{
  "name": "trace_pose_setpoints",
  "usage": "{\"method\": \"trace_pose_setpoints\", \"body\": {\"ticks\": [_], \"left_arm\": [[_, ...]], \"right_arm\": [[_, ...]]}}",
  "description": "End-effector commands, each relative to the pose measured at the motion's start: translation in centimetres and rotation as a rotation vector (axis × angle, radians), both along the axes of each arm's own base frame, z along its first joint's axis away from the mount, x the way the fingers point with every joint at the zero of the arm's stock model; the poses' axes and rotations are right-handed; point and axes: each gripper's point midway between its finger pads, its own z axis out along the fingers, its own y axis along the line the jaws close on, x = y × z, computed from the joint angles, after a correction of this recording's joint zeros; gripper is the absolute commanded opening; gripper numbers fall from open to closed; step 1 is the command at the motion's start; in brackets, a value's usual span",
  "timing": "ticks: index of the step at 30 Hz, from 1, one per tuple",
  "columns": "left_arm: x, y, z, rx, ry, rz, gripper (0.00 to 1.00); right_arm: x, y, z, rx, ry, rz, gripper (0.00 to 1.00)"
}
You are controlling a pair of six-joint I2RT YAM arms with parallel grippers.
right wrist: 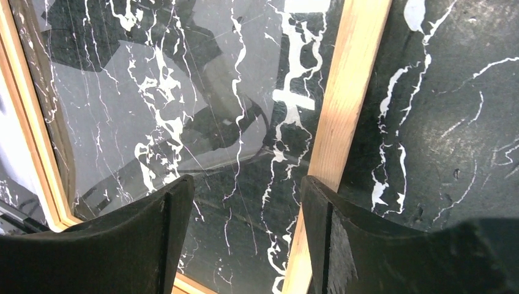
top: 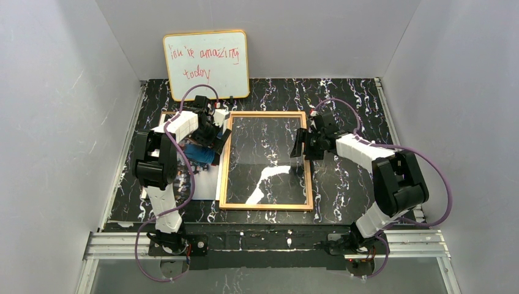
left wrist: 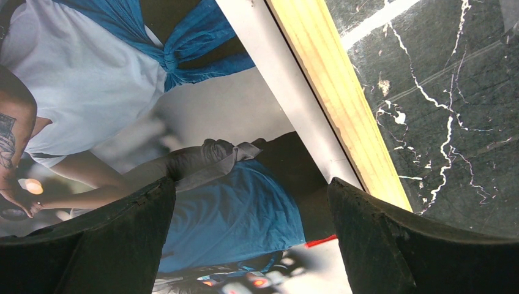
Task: Put the photo into the frame
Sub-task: Place the photo frame item in the photo frame.
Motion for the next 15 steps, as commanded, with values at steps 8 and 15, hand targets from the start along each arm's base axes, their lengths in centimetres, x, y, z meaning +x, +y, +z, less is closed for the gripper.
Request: {"method": "trace_pose_setpoints", "body": {"ticks": [8,15], "left_arm": [[-3.3,-0.1,-1.6,-0.007,0.133,-0.007,0.92],[-3.1,-0.2,-1.3,-0.008,0.123,-0.006,0.92]], "right_arm": [[0.9,0.2,0.1,-0.163,-0.046,0.004,0.76],[0.6,-0.2,-1.2,-0.22,-0.019,0.005,0.76]]}}
